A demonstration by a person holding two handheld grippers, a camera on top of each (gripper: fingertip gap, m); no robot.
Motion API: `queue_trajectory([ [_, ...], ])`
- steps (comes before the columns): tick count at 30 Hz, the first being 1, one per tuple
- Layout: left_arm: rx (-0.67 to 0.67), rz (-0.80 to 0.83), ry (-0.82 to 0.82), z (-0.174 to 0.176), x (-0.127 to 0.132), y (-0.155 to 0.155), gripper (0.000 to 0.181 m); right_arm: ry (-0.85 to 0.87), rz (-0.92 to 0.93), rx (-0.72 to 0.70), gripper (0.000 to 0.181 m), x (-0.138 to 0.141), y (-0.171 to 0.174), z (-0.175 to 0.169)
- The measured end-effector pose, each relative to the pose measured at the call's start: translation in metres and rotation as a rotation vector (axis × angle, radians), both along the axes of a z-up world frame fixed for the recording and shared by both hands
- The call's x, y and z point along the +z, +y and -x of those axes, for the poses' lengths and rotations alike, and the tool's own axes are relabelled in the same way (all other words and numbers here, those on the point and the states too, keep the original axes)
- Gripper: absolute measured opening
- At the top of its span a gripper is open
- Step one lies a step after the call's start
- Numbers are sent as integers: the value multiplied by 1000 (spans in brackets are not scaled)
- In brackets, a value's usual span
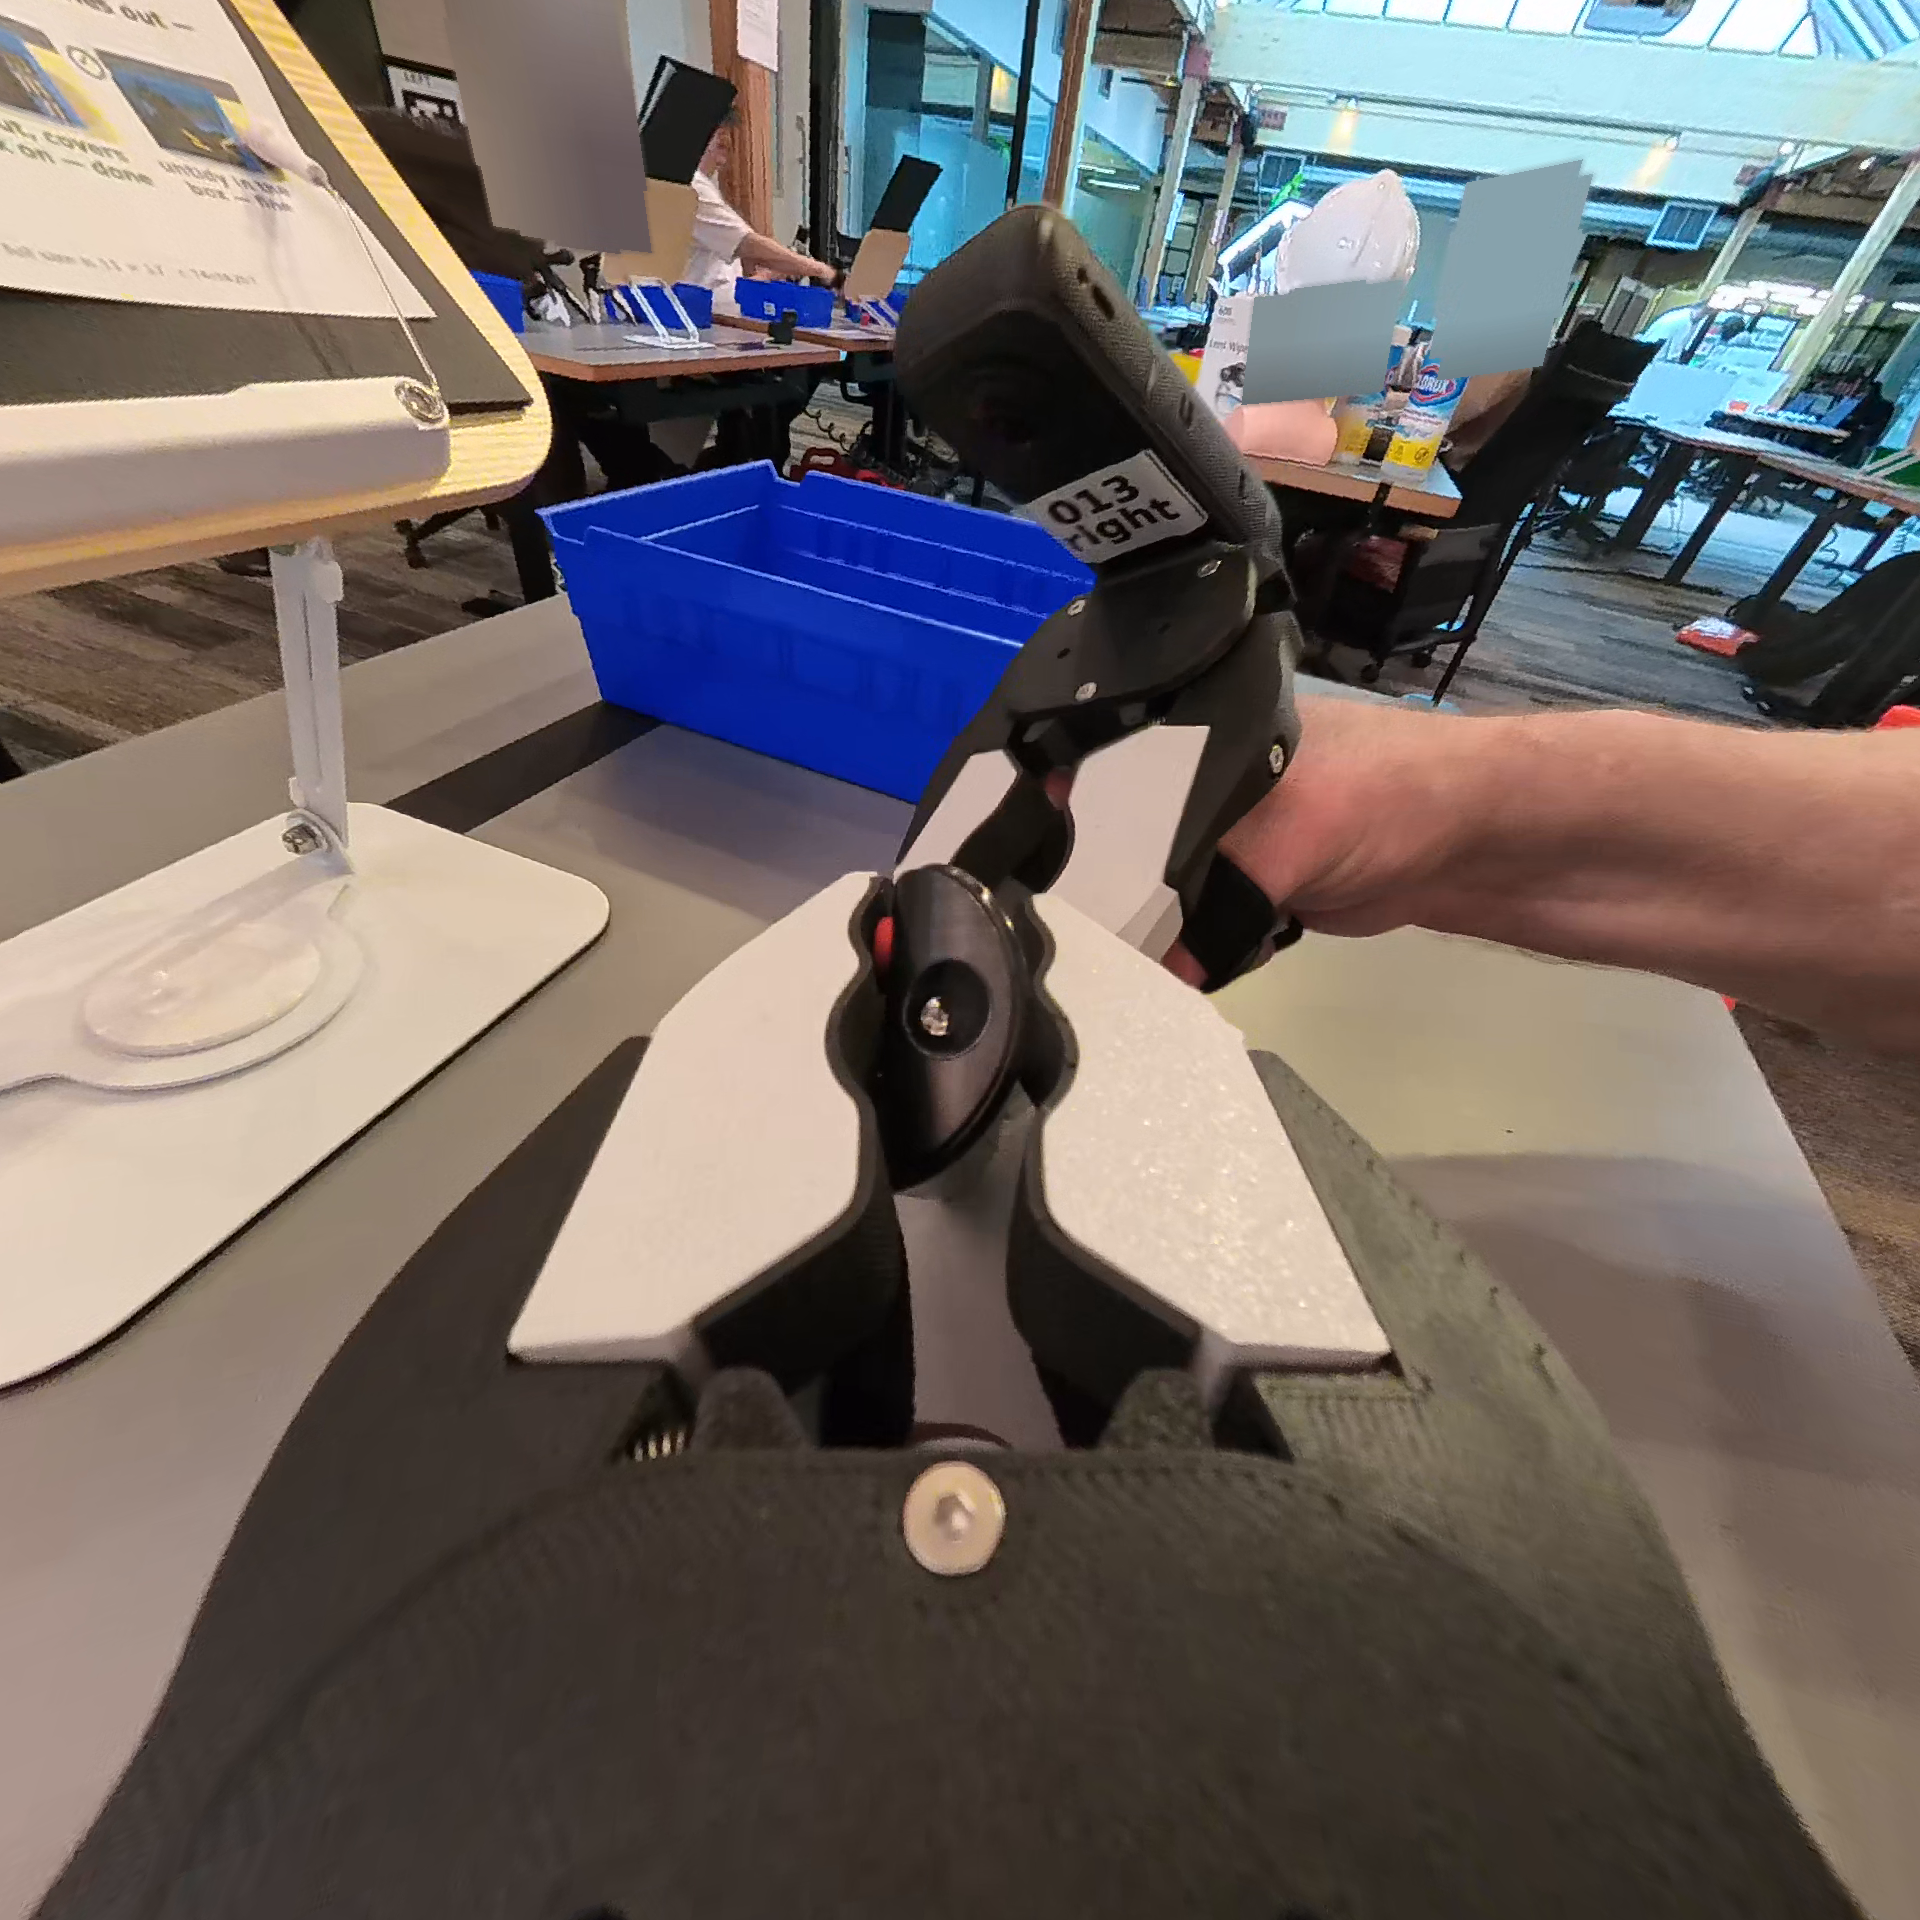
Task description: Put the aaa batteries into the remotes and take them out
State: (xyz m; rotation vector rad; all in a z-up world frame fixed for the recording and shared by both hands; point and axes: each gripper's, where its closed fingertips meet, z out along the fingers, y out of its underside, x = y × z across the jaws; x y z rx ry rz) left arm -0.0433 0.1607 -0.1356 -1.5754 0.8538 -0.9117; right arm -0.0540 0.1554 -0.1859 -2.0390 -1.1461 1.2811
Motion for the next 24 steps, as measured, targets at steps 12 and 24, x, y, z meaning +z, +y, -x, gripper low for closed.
queue_trajectory([
  [12, 37, 5, -15, -2, -1, 4, 22, -48, -113, -19, 39, 5, 0, 3],
  [24, 73, 119, 10, -5, -1, 4, 22, -207, -338, -155, 34, 1, -3, -26],
])
